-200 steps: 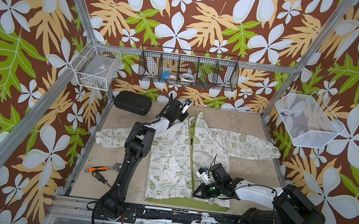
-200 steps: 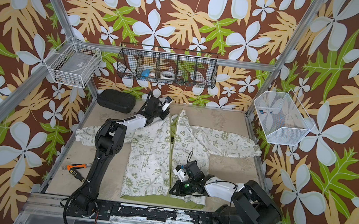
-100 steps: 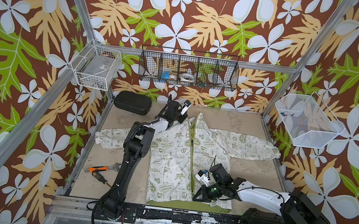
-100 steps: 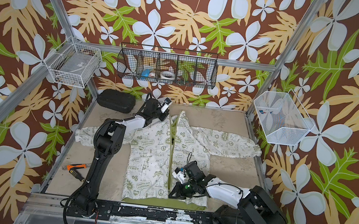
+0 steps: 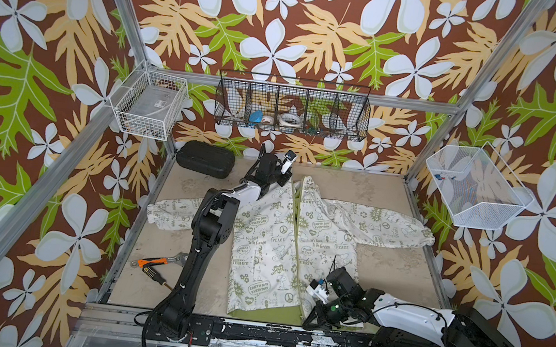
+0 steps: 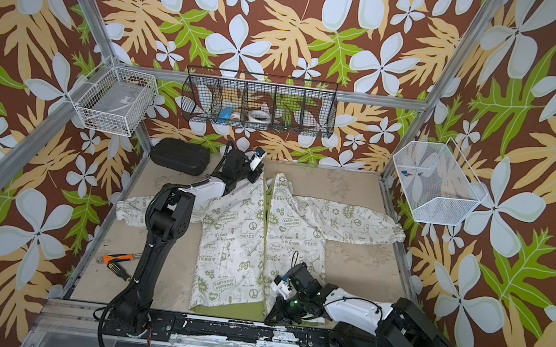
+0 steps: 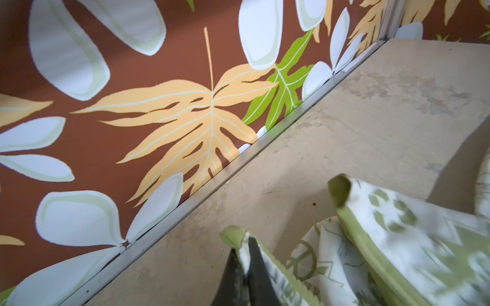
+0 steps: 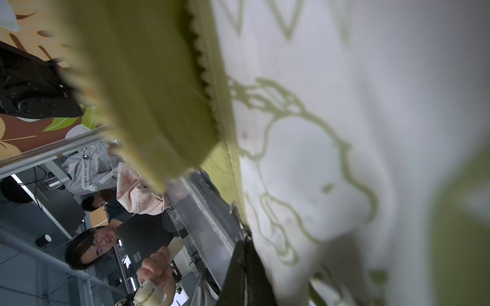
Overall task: Unzip the jacket
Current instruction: Unzip the zipper on the jacket.
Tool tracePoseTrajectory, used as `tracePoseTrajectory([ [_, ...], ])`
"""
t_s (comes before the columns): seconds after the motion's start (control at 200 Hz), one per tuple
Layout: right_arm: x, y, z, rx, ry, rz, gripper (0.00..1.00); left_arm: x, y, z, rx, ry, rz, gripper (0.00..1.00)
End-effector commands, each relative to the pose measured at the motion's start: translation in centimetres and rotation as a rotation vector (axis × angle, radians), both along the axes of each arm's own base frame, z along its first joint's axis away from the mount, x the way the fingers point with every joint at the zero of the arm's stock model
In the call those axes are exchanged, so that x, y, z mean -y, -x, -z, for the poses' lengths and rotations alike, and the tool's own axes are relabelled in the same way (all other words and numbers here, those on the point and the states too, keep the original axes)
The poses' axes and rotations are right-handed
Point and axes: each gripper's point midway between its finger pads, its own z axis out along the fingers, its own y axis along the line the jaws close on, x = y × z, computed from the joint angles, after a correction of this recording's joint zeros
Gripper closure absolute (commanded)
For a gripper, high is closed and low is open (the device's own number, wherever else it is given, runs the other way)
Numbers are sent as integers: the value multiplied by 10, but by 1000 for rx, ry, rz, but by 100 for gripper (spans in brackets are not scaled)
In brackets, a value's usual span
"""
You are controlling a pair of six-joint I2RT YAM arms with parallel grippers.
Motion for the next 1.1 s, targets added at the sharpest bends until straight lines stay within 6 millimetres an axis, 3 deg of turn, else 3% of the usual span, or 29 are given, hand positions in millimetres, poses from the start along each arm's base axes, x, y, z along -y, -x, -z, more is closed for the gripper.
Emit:
tracePoseTrajectory([
  [0.0,2,-3,3,4,19,36,100,-4,-3,-4,-1,2,-27,100],
  [0.07,5,-3,4,19,48,24,99,-1,1,-8,6,14,-2,100],
  [0.13,9,-9,6,52,95,10,74,4,9,-11,5,27,42,99],
  [0.195,7,-19,1,105,128,-10,58,0,14,-18,3,66,27,51],
  [0.24,4,-31,-6,159,147,-12,51,-5,18,-25,4,101,17,31],
  [0.255,4,-34,-8,175,153,-13,49,-8,19,-27,3,113,3,8],
  [0.275,2,-41,-12,207,153,-16,47,-13,19,-31,4,131,-28,1],
  [0.331,-2,-56,-22,287,156,-40,40,-31,14,-41,-14,179,-128,0],
  [0.366,6,-71,-20,335,224,-34,37,-43,12,-47,-33,212,-187,0],
  [0.471,15,-120,-28,377,261,55,35,-63,14,-68,-70,276,-245,0],
  [0.581,22,-176,-53,455,208,235,35,-70,31,-90,-54,284,-247,0],
  [0.701,44,-222,-63,492,220,350,34,-77,59,-105,-67,296,-240,1],
  [0.871,68,-261,-70,505,225,396,29,-88,107,-96,-117,280,-232,6],
  [0.997,84,-292,-75,543,269,415,26,-96,137,-74,-175,242,-239,8],
  [1.097,91,-326,-78,571,276,461,30,-97,158,-58,-239,241,-244,10],
])
